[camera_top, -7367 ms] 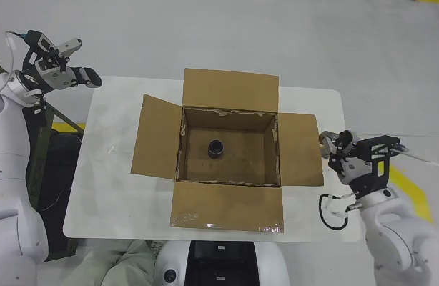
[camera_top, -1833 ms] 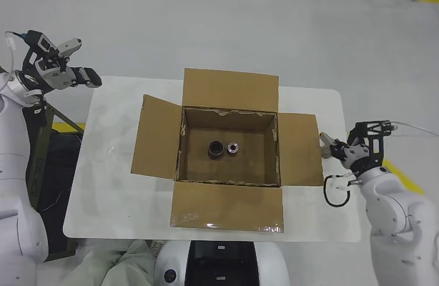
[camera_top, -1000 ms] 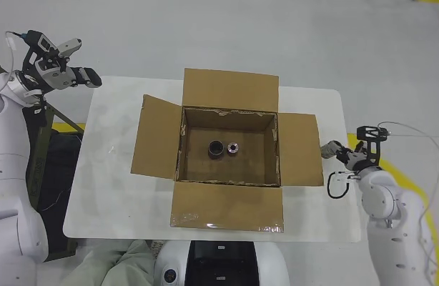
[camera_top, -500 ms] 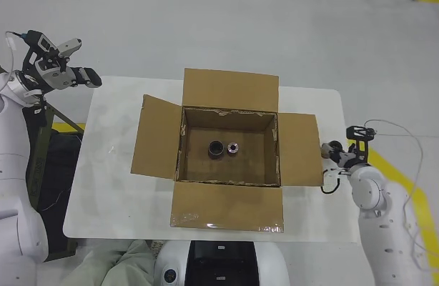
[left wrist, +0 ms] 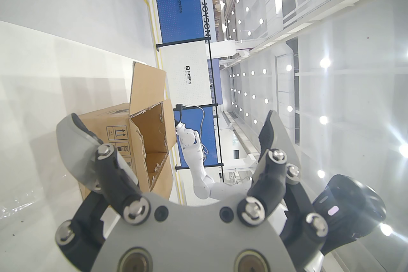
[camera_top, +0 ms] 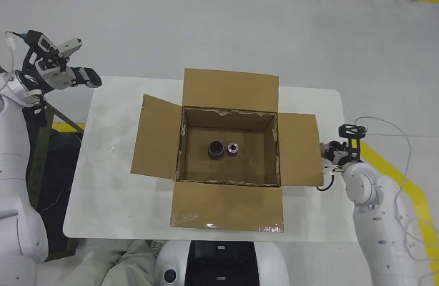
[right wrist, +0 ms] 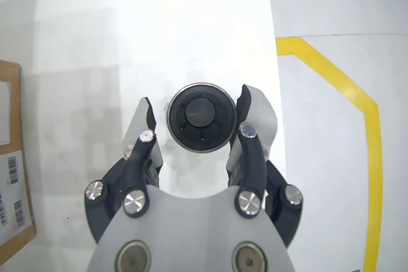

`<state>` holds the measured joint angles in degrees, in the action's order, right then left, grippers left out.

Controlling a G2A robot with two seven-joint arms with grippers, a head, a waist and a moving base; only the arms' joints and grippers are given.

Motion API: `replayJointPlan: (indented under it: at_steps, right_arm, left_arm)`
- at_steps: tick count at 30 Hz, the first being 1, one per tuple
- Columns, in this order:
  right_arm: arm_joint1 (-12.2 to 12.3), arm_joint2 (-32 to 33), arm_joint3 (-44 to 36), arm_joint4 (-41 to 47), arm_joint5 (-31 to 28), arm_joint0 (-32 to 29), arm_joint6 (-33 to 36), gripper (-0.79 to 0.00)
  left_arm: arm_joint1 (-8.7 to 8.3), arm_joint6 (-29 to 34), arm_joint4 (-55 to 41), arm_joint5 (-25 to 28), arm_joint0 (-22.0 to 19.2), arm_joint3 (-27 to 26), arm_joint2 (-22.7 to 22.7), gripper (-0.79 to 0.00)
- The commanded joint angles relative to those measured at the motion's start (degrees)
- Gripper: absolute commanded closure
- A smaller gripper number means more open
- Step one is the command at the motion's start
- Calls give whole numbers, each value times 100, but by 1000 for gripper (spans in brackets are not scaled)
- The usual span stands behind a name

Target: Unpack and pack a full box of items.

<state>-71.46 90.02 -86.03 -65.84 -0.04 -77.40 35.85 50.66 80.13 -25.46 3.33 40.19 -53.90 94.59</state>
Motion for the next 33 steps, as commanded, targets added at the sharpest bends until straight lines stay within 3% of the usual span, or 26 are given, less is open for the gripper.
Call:
replayJointPlan:
  at_steps: [1,4,7,8,17,33]
  right_arm:
    - [1,-27,26,-14,4,18,-2,-339]
    - [7,-39,23,-35,5,15,-9,-234]
    - [16,-20,-38,-63,19,-20,-7,-31]
    - [20,-10,-71,-74,23,-37,-13,0]
    - [53,146,-670,-11,-35,-349,-86,0]
    - [99,699,-2822,273,-63,-1477,-351,0]
  left_arm:
    - [0,0,0,0,0,0,0,-785]
    - [0,0,0,0,0,0,0,-785]
    - [0,0,0,0,0,0,0,-785]
    - [0,0,0,0,0,0,0,-785]
    - [0,0,0,0,0,0,0,-785]
    - [0,0,0,0,0,0,0,-785]
